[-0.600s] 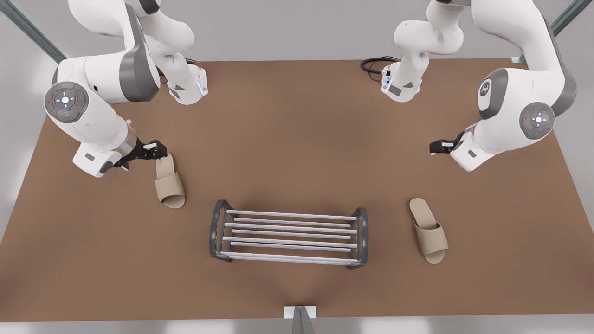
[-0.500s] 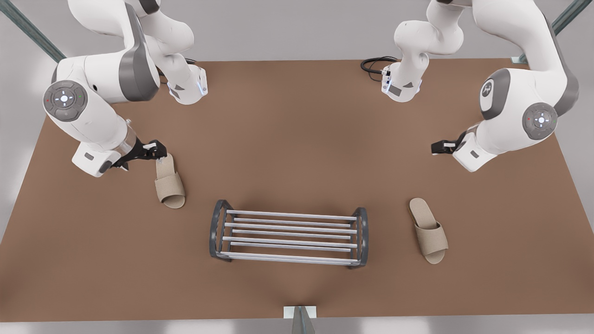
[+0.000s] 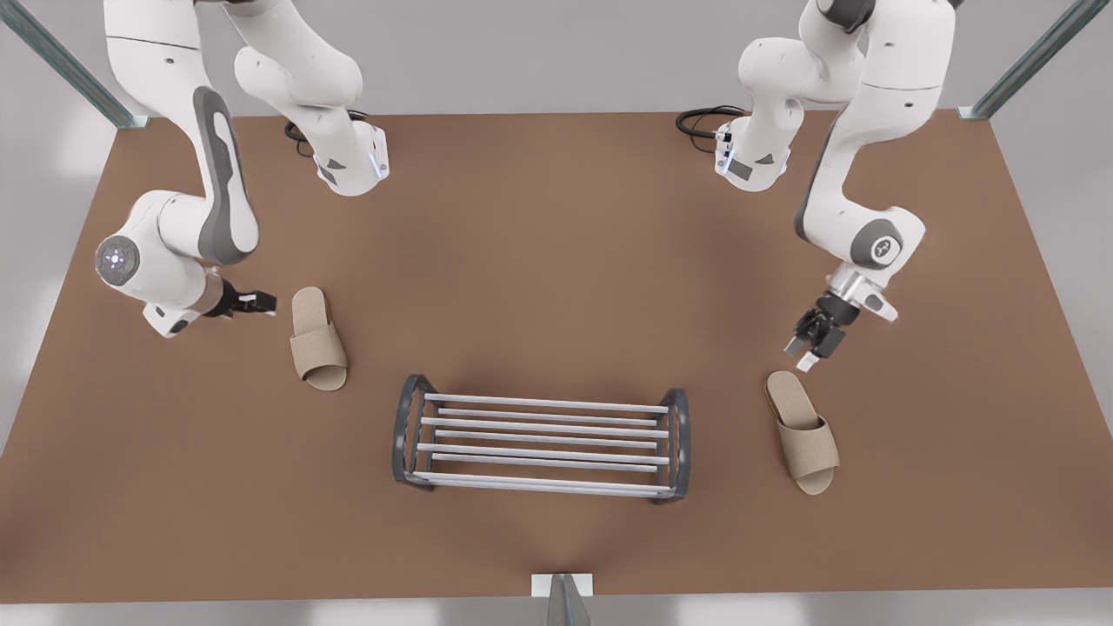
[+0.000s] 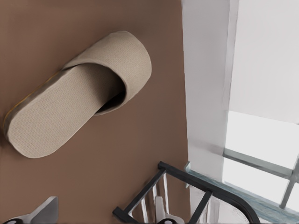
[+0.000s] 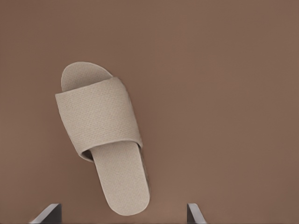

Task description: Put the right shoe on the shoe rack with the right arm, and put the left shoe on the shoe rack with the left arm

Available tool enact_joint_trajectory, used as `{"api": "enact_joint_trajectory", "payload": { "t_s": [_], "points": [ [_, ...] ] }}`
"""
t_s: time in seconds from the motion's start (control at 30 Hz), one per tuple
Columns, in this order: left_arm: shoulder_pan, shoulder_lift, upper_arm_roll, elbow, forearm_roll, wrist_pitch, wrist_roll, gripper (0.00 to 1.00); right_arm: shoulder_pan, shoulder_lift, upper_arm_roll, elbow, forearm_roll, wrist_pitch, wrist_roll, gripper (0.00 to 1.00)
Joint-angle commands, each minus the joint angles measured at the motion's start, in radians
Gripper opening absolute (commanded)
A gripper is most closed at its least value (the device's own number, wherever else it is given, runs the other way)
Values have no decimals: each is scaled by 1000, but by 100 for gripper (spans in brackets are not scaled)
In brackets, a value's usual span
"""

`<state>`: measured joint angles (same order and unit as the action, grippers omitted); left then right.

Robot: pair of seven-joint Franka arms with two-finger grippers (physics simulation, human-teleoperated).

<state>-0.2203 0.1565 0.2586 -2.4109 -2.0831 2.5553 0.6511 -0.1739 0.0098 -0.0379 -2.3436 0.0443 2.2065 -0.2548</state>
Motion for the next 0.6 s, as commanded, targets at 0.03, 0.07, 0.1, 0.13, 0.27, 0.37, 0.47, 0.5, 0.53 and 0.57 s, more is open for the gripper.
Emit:
{"api": "enact_joint_trajectory", "payload": {
  "t_s": [0.03, 0.07, 0.1, 0.13, 0.27, 0.37, 0.47, 0.5, 0.53, 0.57],
  "points": [
    [-2, 2, -13, 16, -548, 243, 716, 100, 62, -13, 0, -158, 48, 565, -483, 100],
    [-4, 15, -13, 45, -613, 241, 665, 100, 62, -11, 0, -203, 77, 619, -495, 100],
    [-4, 47, -15, 70, -646, 221, 665, 100, 63, -7, 0, -233, 81, 679, -512, 100],
    [1, 63, -15, 73, -713, 157, 648, 100, 63, -1, 0, -247, 81, 729, -514, 100],
    [12, 152, -15, 138, -790, 31, 621, 100, 65, 30, 1, -280, 94, 795, -512, 100],
    [15, 175, -15, 141, -821, 5, 627, 100, 73, 84, 4, -303, 94, 920, -511, 100],
    [13, 193, -15, 161, -822, 5, 627, 100, 71, 105, 6, -321, 94, 961, -508, 100],
    [15, 215, -15, 185, -825, 5, 627, 100, 70, 107, 6, -322, 97, 961, -504, 100],
    [15, 232, -15, 208, -850, 5, 627, 100, 68, 108, 6, -322, 98, 961, -504, 100],
    [15, 247, -15, 219, -861, 5, 627, 100, 67, 110, 6, -322, 100, 961, -504, 100]
  ]
}}
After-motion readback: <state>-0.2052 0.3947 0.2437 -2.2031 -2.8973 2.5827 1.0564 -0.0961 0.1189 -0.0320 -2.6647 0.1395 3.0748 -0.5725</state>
